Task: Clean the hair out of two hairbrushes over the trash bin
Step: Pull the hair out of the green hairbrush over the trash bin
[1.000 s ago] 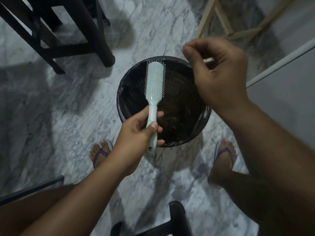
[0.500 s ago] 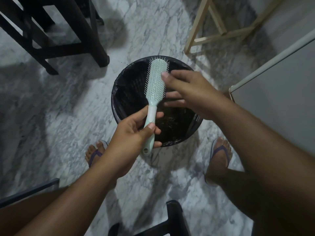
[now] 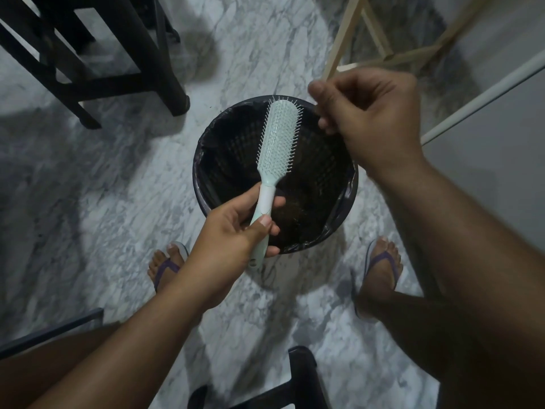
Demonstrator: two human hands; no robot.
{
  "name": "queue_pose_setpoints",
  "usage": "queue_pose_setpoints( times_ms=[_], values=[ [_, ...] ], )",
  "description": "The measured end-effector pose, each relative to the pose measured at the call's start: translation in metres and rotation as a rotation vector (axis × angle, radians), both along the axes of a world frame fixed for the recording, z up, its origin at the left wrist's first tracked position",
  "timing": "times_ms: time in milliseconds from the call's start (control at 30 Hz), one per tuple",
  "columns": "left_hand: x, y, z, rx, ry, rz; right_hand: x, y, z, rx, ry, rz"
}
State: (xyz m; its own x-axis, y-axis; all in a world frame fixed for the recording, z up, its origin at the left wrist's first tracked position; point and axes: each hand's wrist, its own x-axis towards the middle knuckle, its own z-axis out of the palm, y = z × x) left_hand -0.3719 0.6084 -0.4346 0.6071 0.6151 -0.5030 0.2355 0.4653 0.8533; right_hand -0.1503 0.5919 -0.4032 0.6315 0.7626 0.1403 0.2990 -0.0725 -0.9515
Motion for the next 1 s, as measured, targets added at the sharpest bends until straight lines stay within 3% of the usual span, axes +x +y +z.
queue_pose_setpoints(
  times_ms=[267,333,400,500,567,633,733,800,867,933,1000],
  values=[
    [0.002,0.003,-0.002,-0.005,0.095,0.103,-0.001,0.001,0.002,0.331,-0.165,-0.144],
    [0.001,0.003,-0.003,-0.008,0.115,0.118,-0.002,0.002,-0.006,0.298,-0.196,-0.151],
    [0.000,0.002,-0.003,0.004,0.120,0.114,-0.002,0.003,-0.017,-0.002,-0.215,-0.071],
    [0.000,0.001,-0.003,0.025,0.115,0.100,-0.008,-0.002,-0.021,-0.653,-0.228,0.181],
    [-0.001,0.002,-0.005,0.017,0.115,0.114,-0.016,-0.005,-0.015,-0.728,-0.020,0.298],
    [-0.001,0.003,-0.006,-0.011,0.121,0.132,-0.020,0.000,-0.006,-0.505,0.170,0.318],
    [-0.002,0.003,-0.008,-0.113,0.155,0.160,-0.019,0.011,0.009,-0.033,0.286,0.232],
    [-0.003,0.003,-0.011,-0.195,0.177,0.184,-0.015,0.014,0.019,0.150,0.165,0.146],
    [-0.004,0.003,-0.014,-0.205,0.190,0.189,-0.011,0.014,0.022,0.185,-0.057,0.102],
    [-0.005,0.003,-0.013,-0.173,0.172,0.180,-0.009,0.011,0.013,-0.089,-0.207,0.181],
    [-0.004,0.003,-0.010,-0.154,0.139,0.153,-0.009,0.002,-0.006,-0.791,-0.407,0.416]
  ],
)
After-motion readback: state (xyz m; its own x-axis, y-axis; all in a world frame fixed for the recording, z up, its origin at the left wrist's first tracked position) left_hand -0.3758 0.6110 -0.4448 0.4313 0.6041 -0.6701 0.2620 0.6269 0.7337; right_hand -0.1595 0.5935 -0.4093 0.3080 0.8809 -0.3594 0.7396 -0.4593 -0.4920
